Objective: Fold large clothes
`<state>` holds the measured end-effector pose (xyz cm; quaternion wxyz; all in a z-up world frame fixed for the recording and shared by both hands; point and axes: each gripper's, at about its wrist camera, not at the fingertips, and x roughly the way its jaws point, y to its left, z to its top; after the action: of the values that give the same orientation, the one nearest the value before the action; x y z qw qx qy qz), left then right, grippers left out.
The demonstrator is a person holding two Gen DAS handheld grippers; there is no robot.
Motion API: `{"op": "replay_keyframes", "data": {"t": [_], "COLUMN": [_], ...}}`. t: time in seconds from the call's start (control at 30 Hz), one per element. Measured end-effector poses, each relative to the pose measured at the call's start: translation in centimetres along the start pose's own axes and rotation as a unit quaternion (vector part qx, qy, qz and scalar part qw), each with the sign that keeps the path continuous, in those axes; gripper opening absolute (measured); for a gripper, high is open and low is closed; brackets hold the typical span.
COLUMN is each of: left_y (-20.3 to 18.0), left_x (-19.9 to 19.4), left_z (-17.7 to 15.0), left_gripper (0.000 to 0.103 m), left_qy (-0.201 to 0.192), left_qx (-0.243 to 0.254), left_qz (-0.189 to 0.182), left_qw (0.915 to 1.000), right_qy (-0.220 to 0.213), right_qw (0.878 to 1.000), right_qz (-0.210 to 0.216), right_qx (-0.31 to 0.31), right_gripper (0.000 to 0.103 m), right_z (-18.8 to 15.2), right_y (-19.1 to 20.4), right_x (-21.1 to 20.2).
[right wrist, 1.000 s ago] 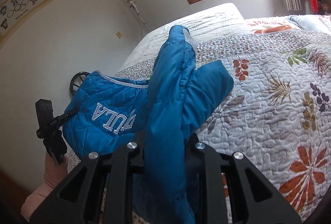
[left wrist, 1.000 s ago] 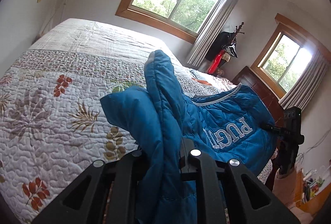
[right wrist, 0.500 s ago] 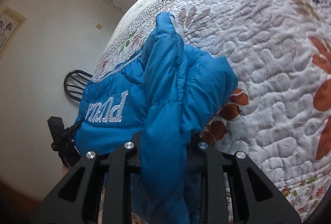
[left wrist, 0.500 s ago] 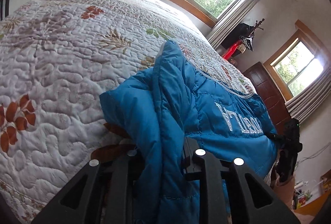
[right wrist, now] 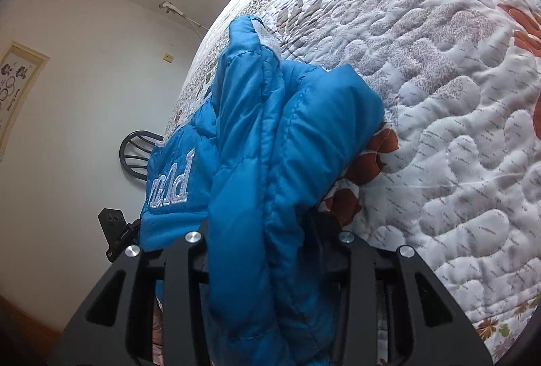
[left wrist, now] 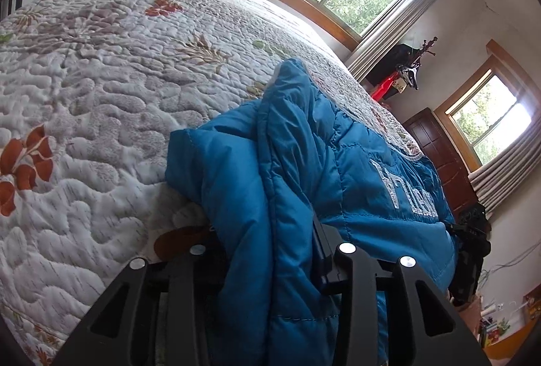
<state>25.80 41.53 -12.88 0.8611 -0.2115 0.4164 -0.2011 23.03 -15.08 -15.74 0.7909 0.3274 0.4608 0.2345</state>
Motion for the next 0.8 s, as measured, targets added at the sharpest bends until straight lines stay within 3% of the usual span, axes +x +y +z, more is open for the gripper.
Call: {"op": "replay_keyframes", "data": {"t": [0.03, 0.2, 0.37, 0.5, 0.63, 0.67, 0.73, 0.8], "left_y": [-0.1, -0.7, -1.7, -2.7, -2.8, -2.7, -2.7, -2.8], "left_x": [-0.1, -1.6, -4.0, -6.1, -7.1, -7.3, -7.7, -8.2], "left_z": [0.0, 0.1, -0.7, -1.4, -2.4, -2.9, -3.7, -4.5], "left_gripper": [0.048, 0.053, 0.060, 0.065, 0.068, 0.069, 0.069, 0.071], "left_qy": [0.002, 0.010, 0.022, 0.031, 0.037, 0.039, 0.039, 0.035], "left_qx": [-0.002, -0.007, -0.001, -0.001, -0.018, -0.026, -0.035, -0.041], "left_qz": [0.007, 0.032, 0.071, 0.091, 0.115, 0.114, 0.109, 0.103], "left_qw": [1.0000, 0.9994, 0.9973, 0.9953, 0.9925, 0.9924, 0.9927, 0.9932], "right_qy": [0.001, -0.008, -0.034, -0.010, 0.028, 0.043, 0.068, 0.085], "right_qw": [1.000, 0.993, 0.976, 0.964, 0.951, 0.950, 0.941, 0.934], "right_qz": [-0.013, -0.109, -0.203, -0.239, -0.265, -0.265, -0.285, -0.305], "right_qx": [-0.003, -0.032, -0.074, -0.116, -0.159, -0.161, -0.166, -0.168], "right_gripper": [0.046, 0.057, 0.059, 0.058, 0.044, 0.043, 0.030, 0.027], "right_z": [0.0, 0.1, -0.3, -2.0, -3.7, -3.9, -4.6, -5.1], "right_y": [0.3, 2.9, 7.1, 10.8, 14.7, 15.1, 15.8, 15.9], "right_x": [-0.1, -1.8, -5.3, -6.1, -3.9, -3.1, -1.6, -0.4]}}
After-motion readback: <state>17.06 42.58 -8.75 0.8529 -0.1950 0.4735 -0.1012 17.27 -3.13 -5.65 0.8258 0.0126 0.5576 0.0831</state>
